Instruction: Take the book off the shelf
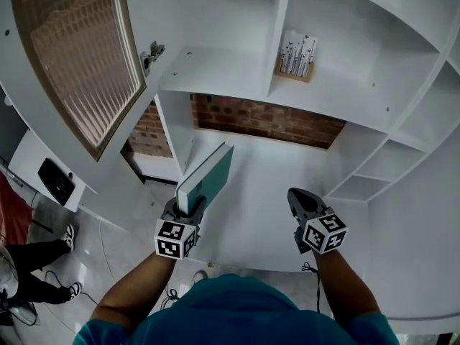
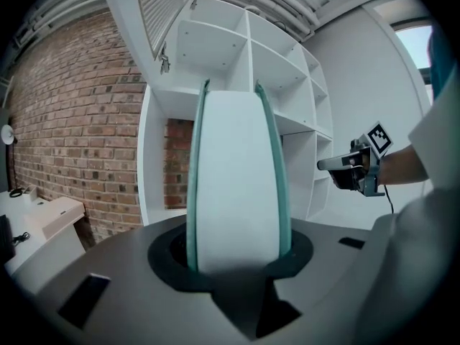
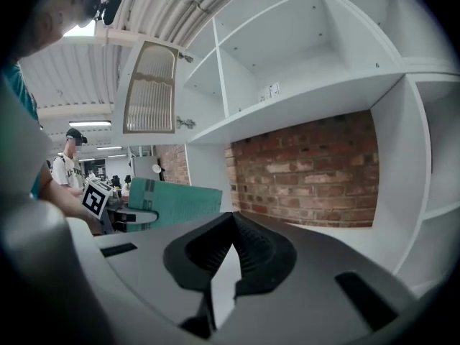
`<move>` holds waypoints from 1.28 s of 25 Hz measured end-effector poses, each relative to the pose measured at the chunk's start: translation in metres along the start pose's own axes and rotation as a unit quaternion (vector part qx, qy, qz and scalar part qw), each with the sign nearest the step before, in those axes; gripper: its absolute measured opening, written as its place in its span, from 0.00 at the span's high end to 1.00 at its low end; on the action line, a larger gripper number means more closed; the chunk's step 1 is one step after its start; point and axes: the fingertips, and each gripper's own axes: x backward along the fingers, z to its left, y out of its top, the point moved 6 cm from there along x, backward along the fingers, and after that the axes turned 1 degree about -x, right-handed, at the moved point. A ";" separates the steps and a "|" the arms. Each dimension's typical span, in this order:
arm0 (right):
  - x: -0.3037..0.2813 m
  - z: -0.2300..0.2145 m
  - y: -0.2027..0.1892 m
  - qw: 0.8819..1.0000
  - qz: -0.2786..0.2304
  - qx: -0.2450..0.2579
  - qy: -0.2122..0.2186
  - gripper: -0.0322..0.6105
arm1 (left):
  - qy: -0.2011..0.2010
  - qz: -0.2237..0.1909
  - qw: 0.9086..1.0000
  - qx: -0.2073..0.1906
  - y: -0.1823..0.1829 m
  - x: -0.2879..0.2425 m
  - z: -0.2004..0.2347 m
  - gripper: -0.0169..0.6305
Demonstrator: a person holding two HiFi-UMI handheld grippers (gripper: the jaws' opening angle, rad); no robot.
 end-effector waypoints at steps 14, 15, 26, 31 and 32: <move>-0.016 -0.011 -0.103 0.991 0.106 -0.078 -0.017 0.92 | -0.011 0.065 0.997 0.027 -0.057 -0.004 0.003 0.73; -0.016 -0.011 -0.108 0.990 0.112 -0.080 -0.017 0.92 | -0.012 0.068 0.997 0.029 -0.059 -0.004 0.002 0.73; -0.013 -0.011 -0.126 0.986 0.135 -0.092 -0.015 0.92 | -0.018 0.091 0.995 0.043 -0.082 0.007 -0.007 0.73; -0.013 -0.012 -0.121 0.987 0.129 -0.093 -0.014 0.92 | -0.014 0.092 0.995 0.048 -0.083 0.010 -0.006 0.73; -0.013 -0.012 -0.120 0.987 0.128 -0.094 -0.014 0.92 | -0.014 0.091 0.995 0.047 -0.082 0.011 -0.006 0.73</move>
